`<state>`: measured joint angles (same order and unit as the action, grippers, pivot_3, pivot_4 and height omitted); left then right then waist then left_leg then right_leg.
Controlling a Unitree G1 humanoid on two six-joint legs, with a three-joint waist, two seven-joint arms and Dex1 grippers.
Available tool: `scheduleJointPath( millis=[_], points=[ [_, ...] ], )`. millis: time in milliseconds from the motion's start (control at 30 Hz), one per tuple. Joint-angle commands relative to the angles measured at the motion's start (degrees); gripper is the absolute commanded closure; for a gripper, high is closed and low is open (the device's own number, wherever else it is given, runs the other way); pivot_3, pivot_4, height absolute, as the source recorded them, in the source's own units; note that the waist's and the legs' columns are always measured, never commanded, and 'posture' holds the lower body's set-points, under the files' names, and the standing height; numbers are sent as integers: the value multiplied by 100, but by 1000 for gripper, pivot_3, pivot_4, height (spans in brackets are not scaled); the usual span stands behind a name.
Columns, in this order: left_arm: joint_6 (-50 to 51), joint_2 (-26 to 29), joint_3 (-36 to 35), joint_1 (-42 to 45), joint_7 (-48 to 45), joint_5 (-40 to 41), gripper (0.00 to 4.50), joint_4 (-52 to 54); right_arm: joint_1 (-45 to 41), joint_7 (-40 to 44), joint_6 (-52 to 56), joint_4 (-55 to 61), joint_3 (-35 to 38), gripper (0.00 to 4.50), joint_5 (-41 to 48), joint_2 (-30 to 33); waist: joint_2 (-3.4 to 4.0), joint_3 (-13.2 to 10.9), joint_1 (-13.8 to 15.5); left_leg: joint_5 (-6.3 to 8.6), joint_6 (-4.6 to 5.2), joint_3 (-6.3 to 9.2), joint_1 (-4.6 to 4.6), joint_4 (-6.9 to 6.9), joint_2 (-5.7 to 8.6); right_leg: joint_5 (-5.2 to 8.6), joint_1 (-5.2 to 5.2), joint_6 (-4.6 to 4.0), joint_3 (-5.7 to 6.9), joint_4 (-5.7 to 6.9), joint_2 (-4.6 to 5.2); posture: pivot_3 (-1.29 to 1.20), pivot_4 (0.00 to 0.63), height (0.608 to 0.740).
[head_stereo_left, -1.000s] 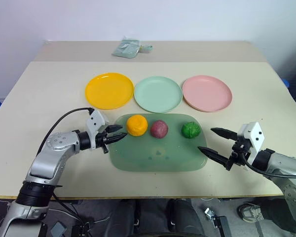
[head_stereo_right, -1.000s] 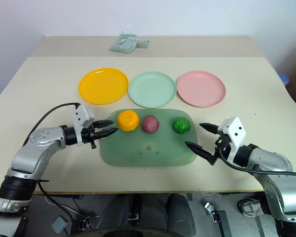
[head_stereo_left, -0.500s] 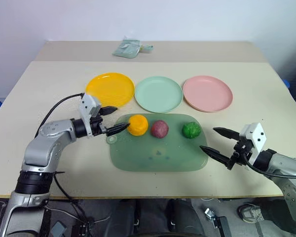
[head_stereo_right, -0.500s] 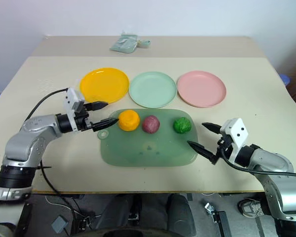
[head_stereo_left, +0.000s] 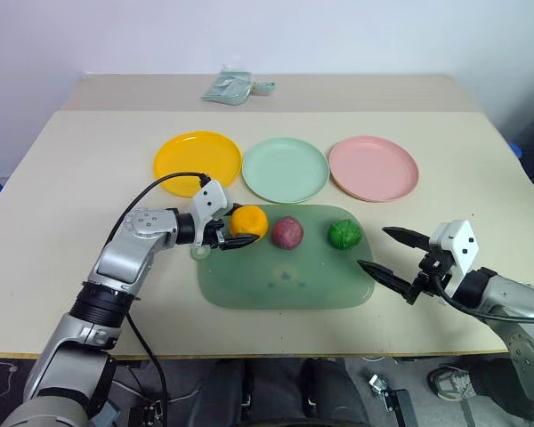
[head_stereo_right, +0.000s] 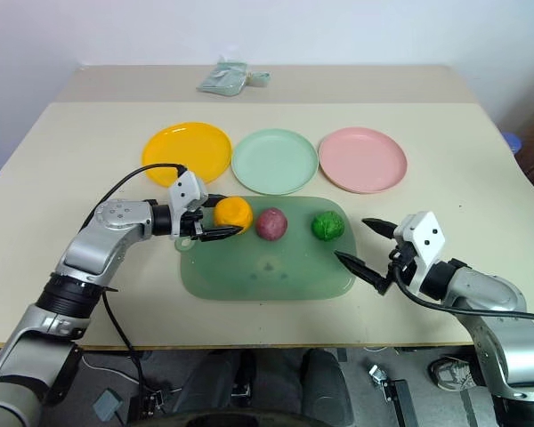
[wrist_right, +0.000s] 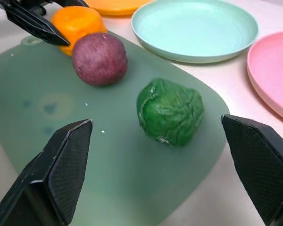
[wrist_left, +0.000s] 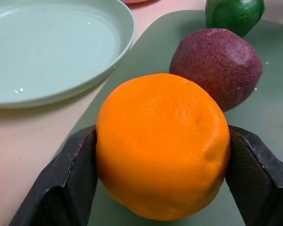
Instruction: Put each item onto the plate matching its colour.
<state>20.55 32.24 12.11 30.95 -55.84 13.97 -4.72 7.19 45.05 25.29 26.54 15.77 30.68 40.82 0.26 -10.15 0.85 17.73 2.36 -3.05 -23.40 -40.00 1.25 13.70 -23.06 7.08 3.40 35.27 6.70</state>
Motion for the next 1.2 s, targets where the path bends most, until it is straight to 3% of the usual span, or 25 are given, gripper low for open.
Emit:
scheduleJointPath(
  millis=[33,100,200,367,467,600,700,800,1000,1100,1200],
  points=[
    [-36,-57,-838,190,393,318,1373,-121,-53,-121,140,379,140,0,170,30,0,0,-1,0,0,0,0,0,0,0,0,0,0,0,0,0,150,740],
    [-202,-123,-1294,586,1294,85,1373,-755,-153,-182,252,454,157,0,232,61,-10,-6,0,0,0,2,-1,-2,-2,0,-1,0,0,2,0,0,150,740],
    [-369,-185,-1319,1247,2249,-496,1373,-1867,-361,-228,364,473,63,0,297,63,-13,-7,16,-1,-1,5,-1,-4,1,0,-1,1,2,6,-1,0,150,740],
    [-743,-480,-1233,2110,2738,-923,1373,-3568,-837,-298,497,384,-247,0,289,-15,-15,-6,40,6,13,1,-2,-6,10,0,4,5,4,5,3,0,150,740],
    [-925,-607,-1285,2412,2758,-997,24,-4250,-1227,-452,638,349,-524,0,275,-135,-24,-11,-2,7,14,-3,-6,-5,11,1,2,11,5,8,3,0,150,740],
    [-1278,-617,-1367,2503,2790,-1046,24,-4358,-1719,-718,871,439,-1153,0,48,-326,-27,-13,-15,6,12,-6,-11,-5,7,2,-8,14,6,14,2,0,150,740],
    [-1488,-512,-1591,2223,2575,-797,24,-3786,-2080,-1072,890,343,-1753,0,-401,-620,-27,-13,-18,5,10,-7,-12,-4,6,2,-9,14,5,14,3,0,150,740],
    [-1406,-343,-1750,1504,1972,-368,24,-2434,-2346,-1284,909,123,-2229,0,-747,-922,-26,-12,-42,5,9,-10,-12,-4,6,2,-14,14,3,18,7,0,150,740],
    [-524,381,-1344,-594,288,601,24,773,-2648,-1376,1079,-461,-2843,0,-1285,-1150,-23,-10,-66,4,5,-8,-12,-4,5,2,-12,12,4,16,8,0,150,740],
    [-172,653,-1090,-1291,-59,765,24,1715,-2749,-1375,1146,-720,-2924,0,-1427,-1201,-24,-10,-18,4,4,-5,-11,-7,6,3,-9,11,4,2,10,0,150,740],
    [184,709,-965,-1811,-110,985,0,2379,-2884,-1361,1031,-879,-2873,753,-1490,-1335,-21,-9,-31,3,1,-2,-8,-7,7,3,-7,10,3,1,9,0,150,740]
  ],
)
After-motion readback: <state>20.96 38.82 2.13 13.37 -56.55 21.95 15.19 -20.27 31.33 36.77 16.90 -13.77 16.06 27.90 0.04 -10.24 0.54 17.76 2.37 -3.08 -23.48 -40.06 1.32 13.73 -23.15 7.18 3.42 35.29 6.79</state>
